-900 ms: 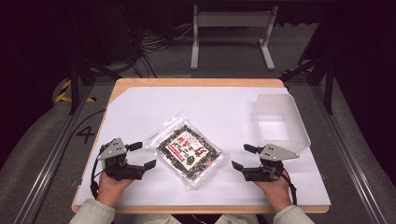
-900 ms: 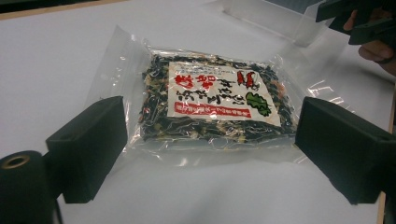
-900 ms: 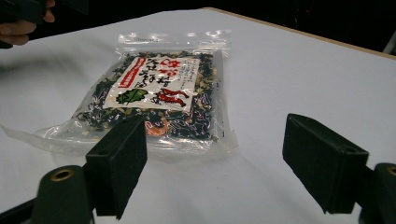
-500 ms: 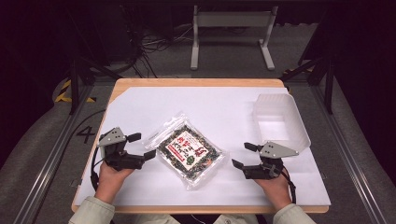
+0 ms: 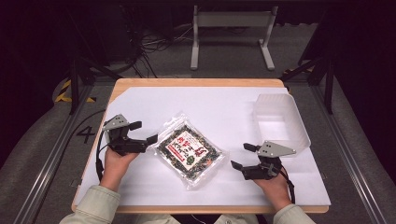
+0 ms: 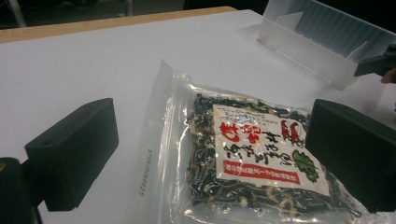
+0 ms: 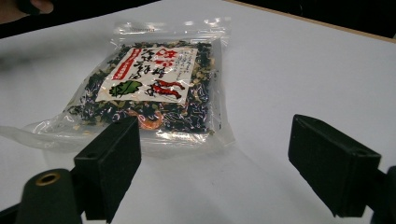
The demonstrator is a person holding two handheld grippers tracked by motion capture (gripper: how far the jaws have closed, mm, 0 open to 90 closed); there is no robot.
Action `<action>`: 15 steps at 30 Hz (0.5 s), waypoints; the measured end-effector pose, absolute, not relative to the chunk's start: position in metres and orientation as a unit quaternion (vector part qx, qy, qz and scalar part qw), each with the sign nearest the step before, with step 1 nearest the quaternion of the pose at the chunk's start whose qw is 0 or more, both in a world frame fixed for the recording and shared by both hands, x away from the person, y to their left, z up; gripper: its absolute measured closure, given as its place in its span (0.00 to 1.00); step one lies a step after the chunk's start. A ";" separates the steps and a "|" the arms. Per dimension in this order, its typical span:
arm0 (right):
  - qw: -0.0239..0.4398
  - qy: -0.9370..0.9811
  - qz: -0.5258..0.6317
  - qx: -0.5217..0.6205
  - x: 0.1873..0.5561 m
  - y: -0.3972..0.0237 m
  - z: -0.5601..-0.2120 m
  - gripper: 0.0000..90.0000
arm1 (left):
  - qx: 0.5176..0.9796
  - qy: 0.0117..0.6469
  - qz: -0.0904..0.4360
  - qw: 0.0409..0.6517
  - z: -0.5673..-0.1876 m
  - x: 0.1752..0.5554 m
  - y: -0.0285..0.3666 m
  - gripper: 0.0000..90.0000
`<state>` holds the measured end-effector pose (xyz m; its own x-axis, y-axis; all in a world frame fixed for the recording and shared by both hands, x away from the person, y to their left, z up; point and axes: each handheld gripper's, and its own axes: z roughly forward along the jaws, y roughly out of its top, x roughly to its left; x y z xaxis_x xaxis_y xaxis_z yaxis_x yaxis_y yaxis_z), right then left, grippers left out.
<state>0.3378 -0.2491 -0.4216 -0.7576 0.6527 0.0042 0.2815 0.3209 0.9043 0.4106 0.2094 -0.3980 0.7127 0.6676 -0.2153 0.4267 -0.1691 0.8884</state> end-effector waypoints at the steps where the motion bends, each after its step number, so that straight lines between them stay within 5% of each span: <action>1: 0.188 0.792 0.501 0.294 0.337 -0.249 -0.421 0.19 | 0.756 0.363 0.116 0.532 -0.399 0.413 0.209 0.04; 15: 0.188 0.795 0.500 0.288 0.336 -0.247 -0.421 0.20 | 0.757 0.404 0.095 0.506 -0.418 0.432 0.213 0.04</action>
<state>0.3359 -0.2473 -0.4212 -0.7631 0.6462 -0.0107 0.2697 0.3335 0.9033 0.4319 0.2130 -0.4184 0.6559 0.7073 -0.2639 0.5145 -0.1629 0.8419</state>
